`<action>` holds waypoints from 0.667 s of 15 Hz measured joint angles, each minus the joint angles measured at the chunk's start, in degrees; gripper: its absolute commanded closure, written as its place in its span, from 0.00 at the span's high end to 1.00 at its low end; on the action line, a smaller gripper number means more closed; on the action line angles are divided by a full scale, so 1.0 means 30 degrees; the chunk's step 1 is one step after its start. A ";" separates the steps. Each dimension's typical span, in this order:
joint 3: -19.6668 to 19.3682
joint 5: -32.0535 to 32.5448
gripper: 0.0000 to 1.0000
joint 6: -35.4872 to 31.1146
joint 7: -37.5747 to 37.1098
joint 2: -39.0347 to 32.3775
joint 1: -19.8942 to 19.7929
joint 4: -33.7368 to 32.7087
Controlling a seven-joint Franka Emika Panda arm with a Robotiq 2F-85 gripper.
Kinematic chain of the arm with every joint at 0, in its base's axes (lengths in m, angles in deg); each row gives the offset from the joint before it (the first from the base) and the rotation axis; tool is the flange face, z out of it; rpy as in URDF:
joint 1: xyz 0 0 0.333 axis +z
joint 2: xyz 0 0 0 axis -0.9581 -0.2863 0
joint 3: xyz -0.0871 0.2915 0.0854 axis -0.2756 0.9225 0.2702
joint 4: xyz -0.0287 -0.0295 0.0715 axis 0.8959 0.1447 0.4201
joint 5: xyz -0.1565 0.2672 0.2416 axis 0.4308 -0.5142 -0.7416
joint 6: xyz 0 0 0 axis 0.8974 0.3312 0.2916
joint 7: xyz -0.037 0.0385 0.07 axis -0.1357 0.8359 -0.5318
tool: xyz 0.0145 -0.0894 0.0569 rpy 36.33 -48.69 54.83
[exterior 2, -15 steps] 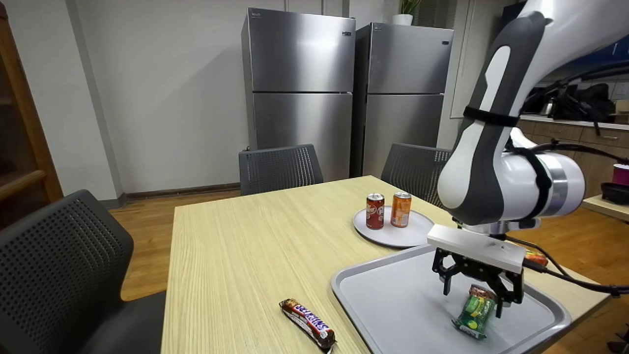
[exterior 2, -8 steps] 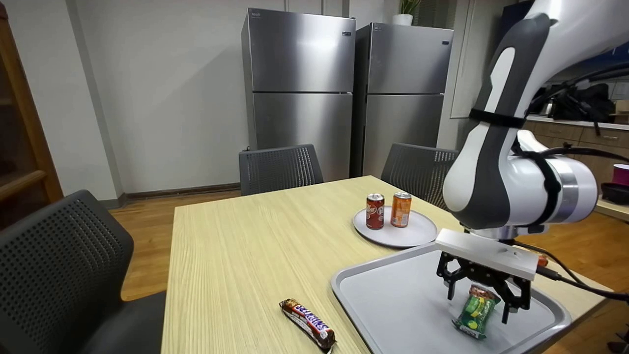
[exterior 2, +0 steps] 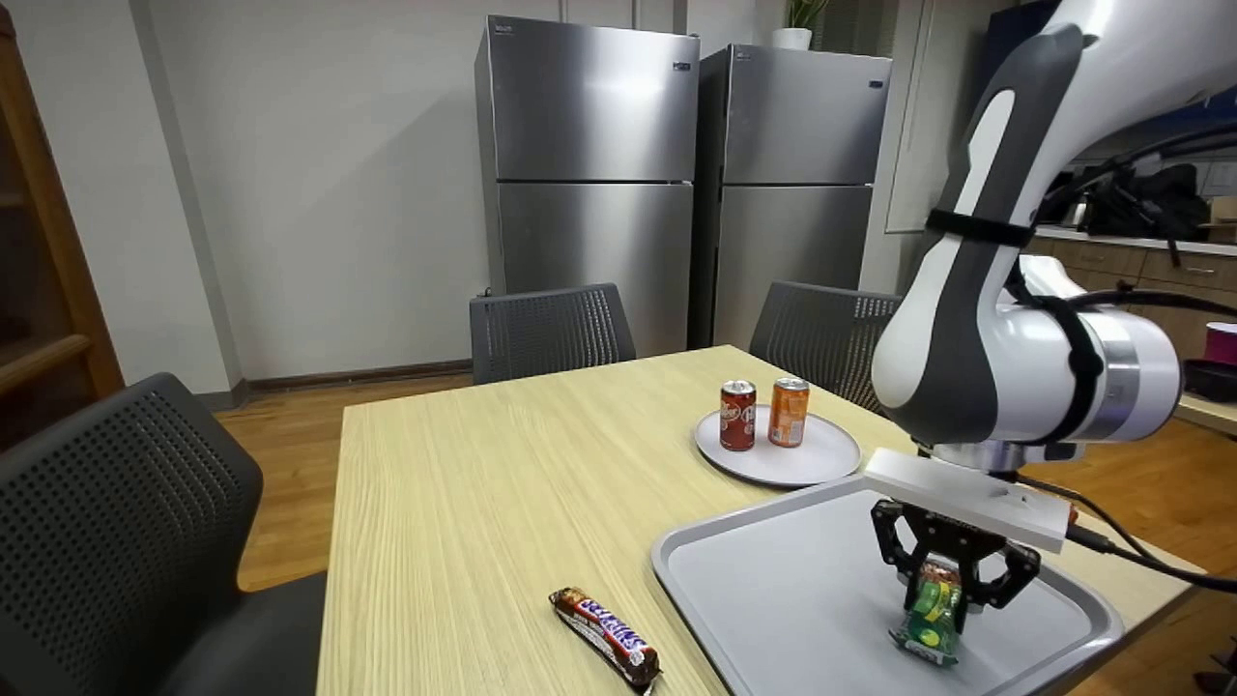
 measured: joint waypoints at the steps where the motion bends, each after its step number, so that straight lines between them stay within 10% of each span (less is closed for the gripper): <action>1: 0.0037 -0.0099 0.15 -0.0015 0.0107 0.0001 -0.0033 0.0000; 10: 0.0177 -0.0442 0.15 -0.0490 0.0753 0.0840 -0.0070 0.0013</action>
